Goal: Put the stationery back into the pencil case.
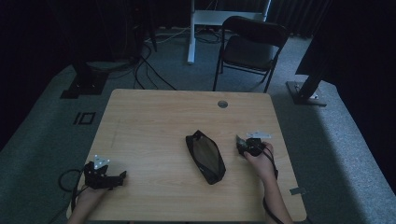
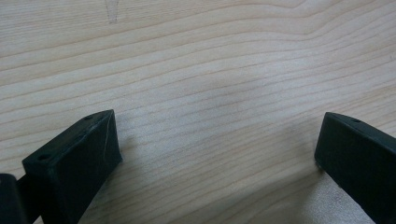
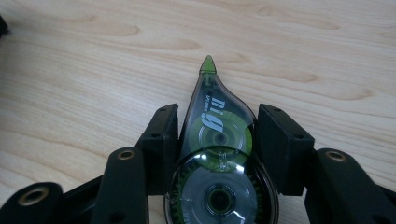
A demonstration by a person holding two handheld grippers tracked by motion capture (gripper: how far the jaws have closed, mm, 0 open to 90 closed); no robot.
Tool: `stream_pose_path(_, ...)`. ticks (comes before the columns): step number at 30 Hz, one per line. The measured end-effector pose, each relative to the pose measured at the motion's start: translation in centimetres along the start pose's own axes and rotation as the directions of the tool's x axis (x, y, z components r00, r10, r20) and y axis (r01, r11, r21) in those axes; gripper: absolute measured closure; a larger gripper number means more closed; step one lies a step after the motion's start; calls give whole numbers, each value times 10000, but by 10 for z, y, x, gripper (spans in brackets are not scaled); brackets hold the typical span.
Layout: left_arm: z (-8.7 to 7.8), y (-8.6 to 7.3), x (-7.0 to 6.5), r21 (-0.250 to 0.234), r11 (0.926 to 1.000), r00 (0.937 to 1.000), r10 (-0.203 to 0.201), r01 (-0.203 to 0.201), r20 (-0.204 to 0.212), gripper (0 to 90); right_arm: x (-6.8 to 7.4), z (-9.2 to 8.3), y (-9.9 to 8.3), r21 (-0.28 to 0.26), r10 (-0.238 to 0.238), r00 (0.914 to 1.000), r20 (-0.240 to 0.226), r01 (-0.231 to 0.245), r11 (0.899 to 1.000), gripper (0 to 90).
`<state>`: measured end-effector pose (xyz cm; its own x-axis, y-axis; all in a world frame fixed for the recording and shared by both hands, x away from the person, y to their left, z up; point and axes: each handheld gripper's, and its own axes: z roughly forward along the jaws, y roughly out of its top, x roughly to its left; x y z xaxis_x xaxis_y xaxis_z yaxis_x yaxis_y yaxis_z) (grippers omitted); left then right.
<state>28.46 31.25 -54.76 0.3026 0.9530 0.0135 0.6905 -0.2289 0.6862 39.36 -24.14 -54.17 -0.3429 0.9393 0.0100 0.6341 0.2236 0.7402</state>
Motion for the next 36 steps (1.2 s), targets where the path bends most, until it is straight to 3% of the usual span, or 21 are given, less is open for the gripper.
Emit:
stream_pose_path(11,0,0,0,1,10000,10000,1,-1,0,2,5,-20,19,-262,-172,9998,-31,171,9995,499)
stream_pose_path(18,0,0,0,-1,10000,10000,1,-1,0,2,20,-33,36,-587,-501,9987,69,505,9970,499)
stream_pose_path(36,0,0,0,-1,10000,10000,-1,1,-2,3,63,-63,69,-1325,-855,9938,-712,755,9883,500)
